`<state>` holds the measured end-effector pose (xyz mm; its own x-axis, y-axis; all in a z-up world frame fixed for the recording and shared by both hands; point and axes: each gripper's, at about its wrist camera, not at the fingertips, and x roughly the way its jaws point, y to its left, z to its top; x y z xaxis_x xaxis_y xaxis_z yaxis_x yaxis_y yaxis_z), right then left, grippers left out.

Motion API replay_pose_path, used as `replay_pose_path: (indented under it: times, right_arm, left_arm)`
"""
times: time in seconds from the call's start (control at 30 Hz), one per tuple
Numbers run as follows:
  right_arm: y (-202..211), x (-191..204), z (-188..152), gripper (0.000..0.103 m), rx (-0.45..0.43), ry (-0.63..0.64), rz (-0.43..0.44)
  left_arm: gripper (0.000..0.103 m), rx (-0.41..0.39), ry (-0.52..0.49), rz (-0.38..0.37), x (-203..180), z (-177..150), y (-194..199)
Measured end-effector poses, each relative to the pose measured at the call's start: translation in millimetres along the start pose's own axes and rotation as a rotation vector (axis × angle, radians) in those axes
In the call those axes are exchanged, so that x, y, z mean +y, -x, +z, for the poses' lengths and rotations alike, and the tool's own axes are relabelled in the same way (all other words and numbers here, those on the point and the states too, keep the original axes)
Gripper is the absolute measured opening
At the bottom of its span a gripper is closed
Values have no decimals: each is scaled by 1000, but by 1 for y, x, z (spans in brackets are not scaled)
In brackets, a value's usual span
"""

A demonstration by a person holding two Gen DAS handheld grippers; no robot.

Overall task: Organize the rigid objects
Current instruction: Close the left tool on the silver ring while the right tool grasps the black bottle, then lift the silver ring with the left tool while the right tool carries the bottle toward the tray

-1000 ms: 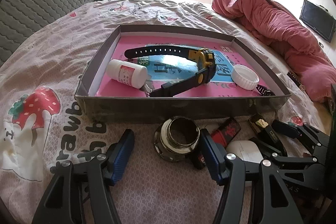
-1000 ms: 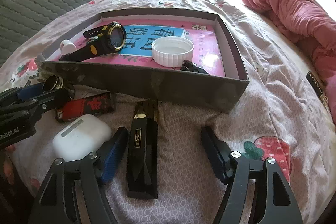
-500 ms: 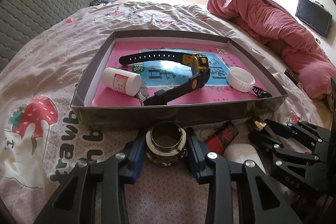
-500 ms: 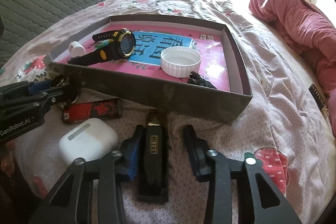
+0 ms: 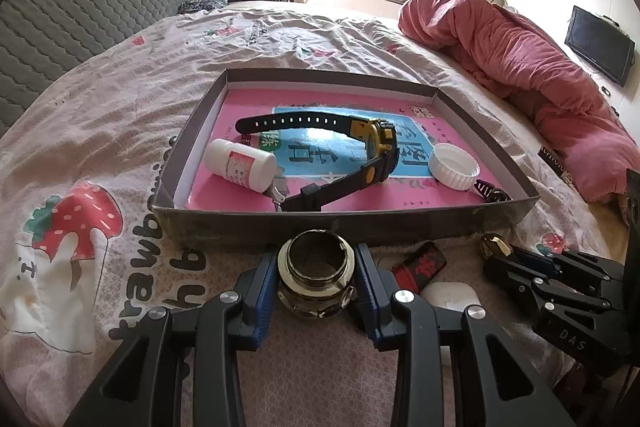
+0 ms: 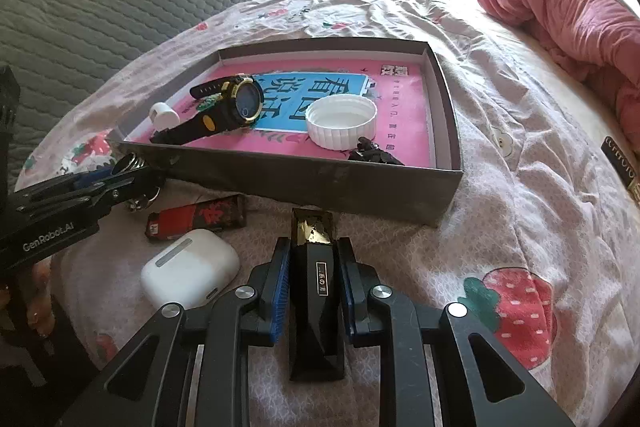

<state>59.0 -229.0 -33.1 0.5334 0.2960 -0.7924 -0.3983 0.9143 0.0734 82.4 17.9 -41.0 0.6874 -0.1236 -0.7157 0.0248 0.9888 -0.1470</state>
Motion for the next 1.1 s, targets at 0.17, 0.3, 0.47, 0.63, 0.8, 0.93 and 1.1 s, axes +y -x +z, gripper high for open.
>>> replay_pose_path:
  times: [0.17,0.3,0.47,0.63,0.8,0.93,1.1]
  right_arm:
    - [9,0,-2,22,-21,8,6]
    - [19,-2,1,22,-63,0,9]
    - [29,0,8,22,-116,-1,35]
    - [32,5,15,22,-138,10,61]
    - [33,7,22,22,-164,7,68]
    - [37,3,27,22,-194,-16,75]
    - [43,-2,35,22,-241,-51,86]
  left_arm:
    - [37,-22,-12,10,-1,0,7]
    - [37,-42,-15,15,-3,2,11]
    - [37,-57,-15,10,-2,5,18]
    - [37,-85,-4,15,3,9,25]
    - [37,-103,8,27,10,13,27]
    - [37,-130,2,45,13,16,31]
    - [37,-158,4,56,16,21,34]
